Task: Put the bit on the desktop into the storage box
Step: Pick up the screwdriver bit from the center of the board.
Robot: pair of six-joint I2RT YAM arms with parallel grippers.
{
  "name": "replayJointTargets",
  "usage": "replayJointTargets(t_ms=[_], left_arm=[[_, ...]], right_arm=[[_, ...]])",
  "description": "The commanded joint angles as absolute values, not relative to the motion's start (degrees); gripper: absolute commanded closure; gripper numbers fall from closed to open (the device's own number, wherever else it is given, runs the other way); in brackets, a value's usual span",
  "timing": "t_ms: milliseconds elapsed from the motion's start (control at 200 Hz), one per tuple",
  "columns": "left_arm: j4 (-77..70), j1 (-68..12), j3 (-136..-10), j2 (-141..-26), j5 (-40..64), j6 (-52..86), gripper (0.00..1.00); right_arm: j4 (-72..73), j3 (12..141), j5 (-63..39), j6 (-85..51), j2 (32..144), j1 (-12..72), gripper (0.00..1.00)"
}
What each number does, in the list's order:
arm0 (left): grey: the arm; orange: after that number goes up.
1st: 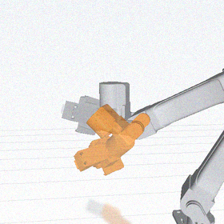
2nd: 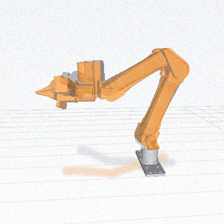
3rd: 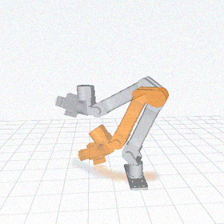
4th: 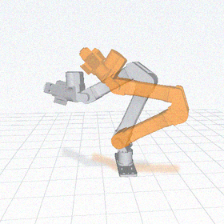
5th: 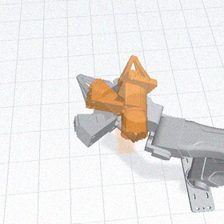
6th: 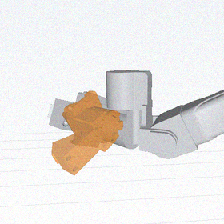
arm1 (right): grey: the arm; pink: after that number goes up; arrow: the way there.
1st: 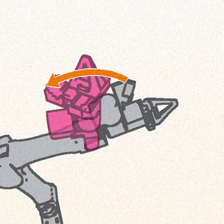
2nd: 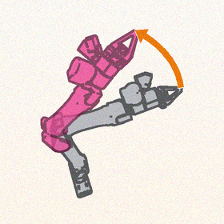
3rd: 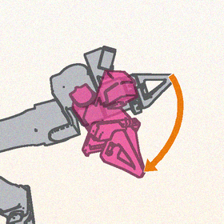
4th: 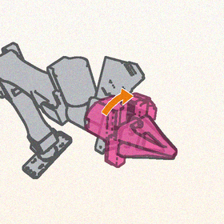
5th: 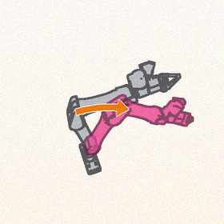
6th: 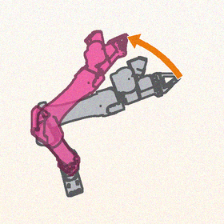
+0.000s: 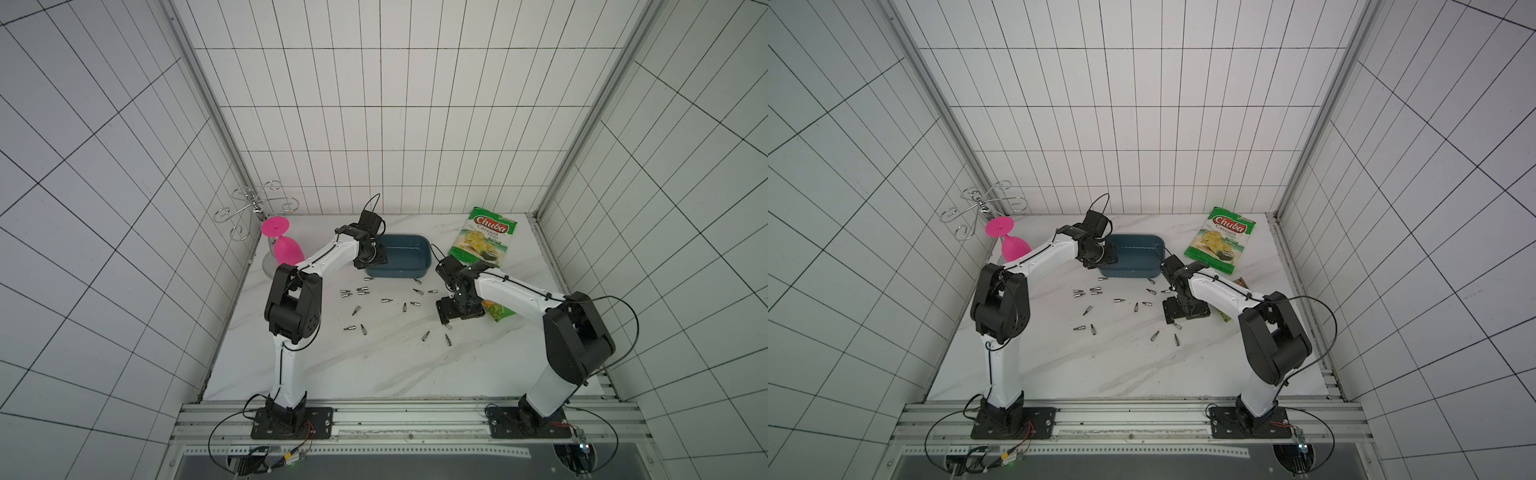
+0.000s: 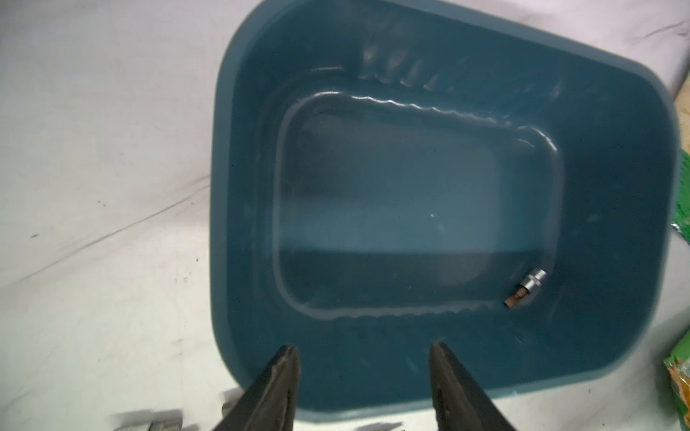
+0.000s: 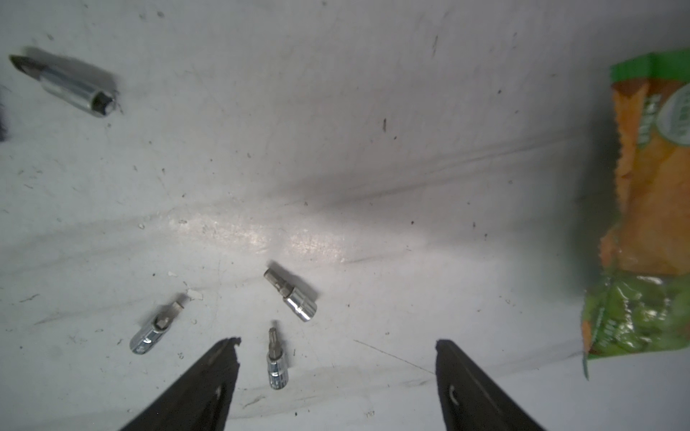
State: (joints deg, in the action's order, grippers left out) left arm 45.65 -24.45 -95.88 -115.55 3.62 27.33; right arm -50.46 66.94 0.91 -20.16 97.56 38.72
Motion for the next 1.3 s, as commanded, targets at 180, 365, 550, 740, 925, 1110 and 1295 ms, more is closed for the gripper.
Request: replayJointTargets(t_ms=[180,365,550,740,925,1110,1295], left_arm=[[44.22,-25.75,-87.76,-100.38,-0.97,25.43,0.38],[46.49,-25.75,-80.92,-93.94,-2.56,25.74,0.37],[47.09,-25.79,-73.38,-90.14,-2.2,26.84,0.37],[46.87,-25.81,-66.85,-87.0,-2.42,28.36,0.38],[47.51,-25.8,-64.04,-84.75,-2.39,29.03,0.38],[48.13,-25.75,-62.93,-83.94,-2.72,29.18,0.37],[48.15,-25.75,-62.06,-84.05,-2.83,29.04,0.38]], right_arm=[[-49.01,65.81,-0.78,-19.51,99.85,39.57,0.33],[-48.39,65.6,-1.05,-19.07,101.48,40.68,0.41],[-48.09,65.46,-0.92,-19.07,101.95,41.05,0.41],[-47.6,65.54,-0.86,-18.42,102.91,41.04,0.47],[-47.07,65.75,-0.97,-17.67,104.31,41.04,0.54],[-46.4,65.29,-1.66,-17.67,104.97,41.04,0.59],[-46.05,65.1,-2.27,-17.58,106.15,41.13,0.66]])
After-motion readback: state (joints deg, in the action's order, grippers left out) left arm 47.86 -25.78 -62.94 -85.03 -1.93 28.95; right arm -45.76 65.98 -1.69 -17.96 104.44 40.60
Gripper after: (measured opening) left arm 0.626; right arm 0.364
